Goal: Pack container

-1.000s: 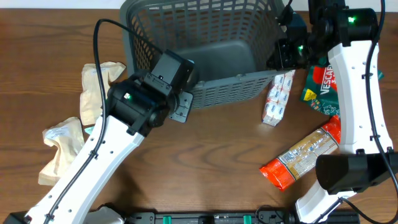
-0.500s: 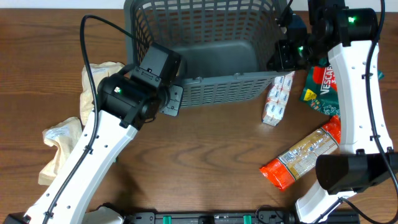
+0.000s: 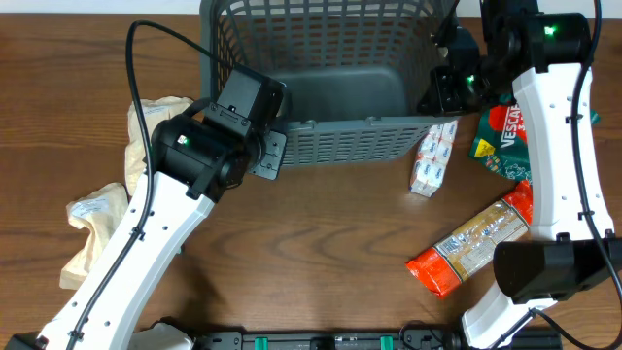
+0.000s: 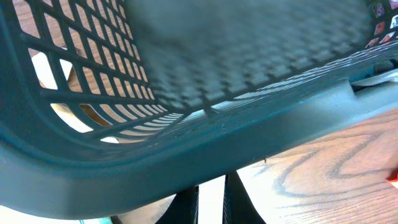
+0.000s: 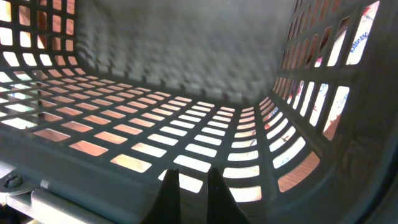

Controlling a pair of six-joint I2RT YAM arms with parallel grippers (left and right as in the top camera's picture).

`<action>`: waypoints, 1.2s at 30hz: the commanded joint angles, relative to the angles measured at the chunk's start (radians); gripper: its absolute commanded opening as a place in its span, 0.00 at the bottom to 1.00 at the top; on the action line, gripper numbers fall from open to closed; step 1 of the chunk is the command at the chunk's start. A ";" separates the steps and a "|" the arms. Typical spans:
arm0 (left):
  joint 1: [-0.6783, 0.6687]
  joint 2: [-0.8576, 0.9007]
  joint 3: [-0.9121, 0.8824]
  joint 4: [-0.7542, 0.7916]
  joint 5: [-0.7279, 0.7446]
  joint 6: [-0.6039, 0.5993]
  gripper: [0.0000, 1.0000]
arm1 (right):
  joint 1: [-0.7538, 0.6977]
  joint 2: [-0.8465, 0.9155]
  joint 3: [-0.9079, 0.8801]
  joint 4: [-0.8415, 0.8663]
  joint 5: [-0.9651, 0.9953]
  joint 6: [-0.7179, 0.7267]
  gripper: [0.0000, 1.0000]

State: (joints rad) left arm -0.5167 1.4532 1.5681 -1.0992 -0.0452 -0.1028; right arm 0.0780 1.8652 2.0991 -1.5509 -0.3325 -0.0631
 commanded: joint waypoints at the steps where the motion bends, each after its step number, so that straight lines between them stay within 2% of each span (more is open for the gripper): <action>1: 0.008 0.006 0.018 0.005 -0.020 0.024 0.06 | 0.002 0.012 0.006 -0.012 0.022 -0.013 0.01; 3: 0.008 0.006 0.018 0.004 -0.020 0.024 0.06 | 0.002 0.012 0.006 -0.006 0.022 -0.014 0.01; 7: 0.008 0.003 0.018 0.001 -0.029 0.024 0.22 | 0.002 0.012 0.006 0.037 0.022 -0.018 0.01; 10: 0.008 0.000 0.018 0.001 -0.055 0.024 0.25 | 0.002 0.011 0.007 0.100 0.031 -0.028 0.02; 13: 0.008 -0.010 0.018 -0.008 -0.084 0.024 0.33 | 0.002 0.011 0.007 0.178 0.050 -0.028 0.23; 21: 0.008 -0.058 0.018 -0.021 -0.144 0.024 0.37 | 0.002 0.010 0.009 0.327 0.056 -0.028 0.30; 28: 0.008 -0.140 0.018 -0.055 -0.179 0.023 0.41 | -0.002 0.010 0.076 0.335 0.057 -0.028 0.31; 29: 0.008 -0.153 0.018 -0.066 -0.200 0.023 0.46 | -0.006 0.010 0.101 0.334 0.060 -0.026 0.31; 32: 0.008 -0.183 0.018 -0.085 -0.262 0.019 0.54 | -0.023 0.010 0.188 0.327 0.146 0.049 0.31; 34: 0.013 -0.199 0.018 -0.098 -0.307 0.001 0.59 | -0.041 0.010 0.257 0.301 0.267 0.125 0.39; 36: 0.030 -0.211 0.018 -0.113 -0.346 -0.066 0.62 | -0.064 0.010 0.308 0.259 0.370 0.179 0.45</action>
State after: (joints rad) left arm -0.5072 1.2575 1.5681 -1.1984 -0.2935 -0.0990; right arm 0.0517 1.8767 2.3383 -1.2648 -0.1497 0.0074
